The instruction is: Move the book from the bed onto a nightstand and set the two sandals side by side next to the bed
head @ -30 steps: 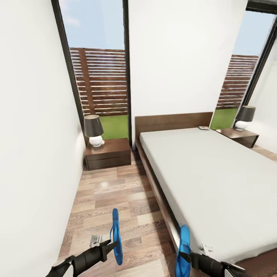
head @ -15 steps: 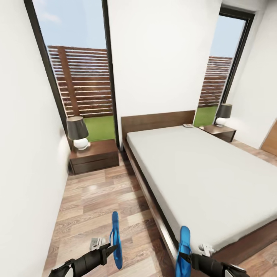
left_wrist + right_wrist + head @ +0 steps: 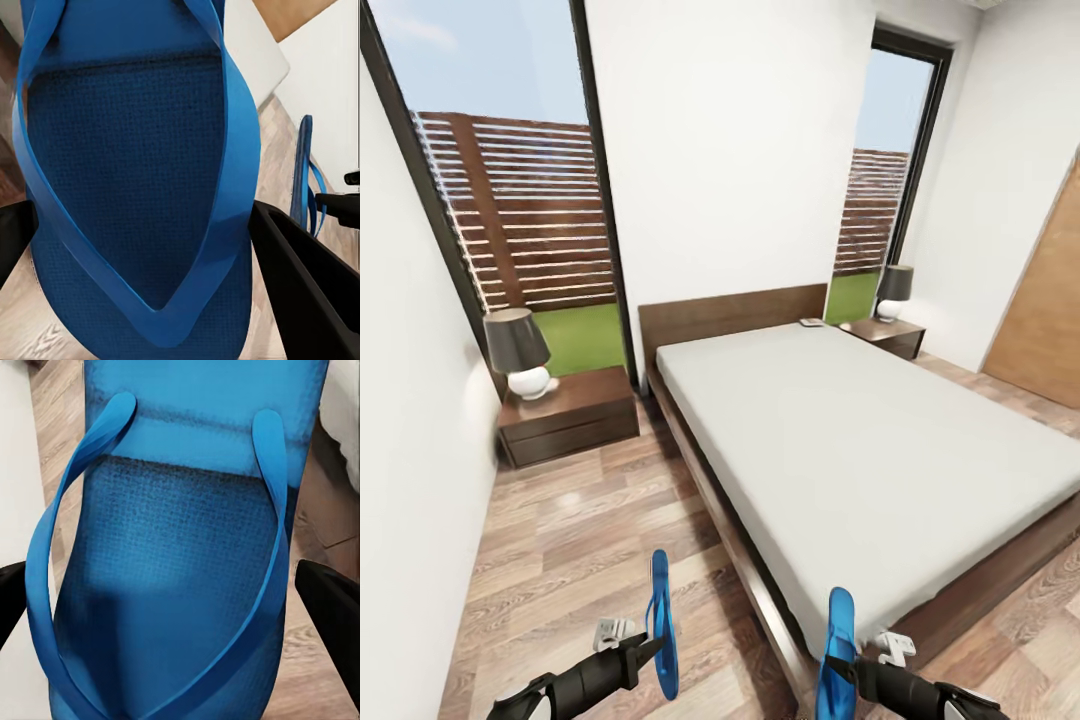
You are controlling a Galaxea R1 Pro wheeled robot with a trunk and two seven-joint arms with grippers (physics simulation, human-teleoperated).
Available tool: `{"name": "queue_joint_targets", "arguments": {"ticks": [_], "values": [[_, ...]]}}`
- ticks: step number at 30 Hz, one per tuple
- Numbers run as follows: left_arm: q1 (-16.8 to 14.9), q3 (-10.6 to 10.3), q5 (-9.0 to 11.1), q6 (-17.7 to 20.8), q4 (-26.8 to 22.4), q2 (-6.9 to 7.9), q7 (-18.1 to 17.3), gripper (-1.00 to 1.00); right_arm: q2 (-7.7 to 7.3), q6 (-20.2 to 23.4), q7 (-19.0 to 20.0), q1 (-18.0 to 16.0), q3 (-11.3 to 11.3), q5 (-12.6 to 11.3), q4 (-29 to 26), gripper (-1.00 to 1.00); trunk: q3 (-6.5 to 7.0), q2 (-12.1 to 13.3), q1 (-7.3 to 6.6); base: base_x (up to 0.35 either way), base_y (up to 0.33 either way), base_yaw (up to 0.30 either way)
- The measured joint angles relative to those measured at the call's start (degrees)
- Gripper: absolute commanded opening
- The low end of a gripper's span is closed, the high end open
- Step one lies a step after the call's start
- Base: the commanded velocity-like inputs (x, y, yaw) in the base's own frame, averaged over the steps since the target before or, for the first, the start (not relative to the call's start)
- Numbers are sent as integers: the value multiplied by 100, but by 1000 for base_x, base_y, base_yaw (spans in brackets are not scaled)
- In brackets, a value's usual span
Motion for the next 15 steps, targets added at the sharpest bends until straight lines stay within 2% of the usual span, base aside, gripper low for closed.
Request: {"name": "queue_joint_targets", "arguments": {"ticks": [15], "values": [[0, -1, 1, -3, 2, -2, 8, -100, 0, 0, 0, 0, 0, 0, 0, -100, 0, 0, 0, 0, 0, -235]]}}
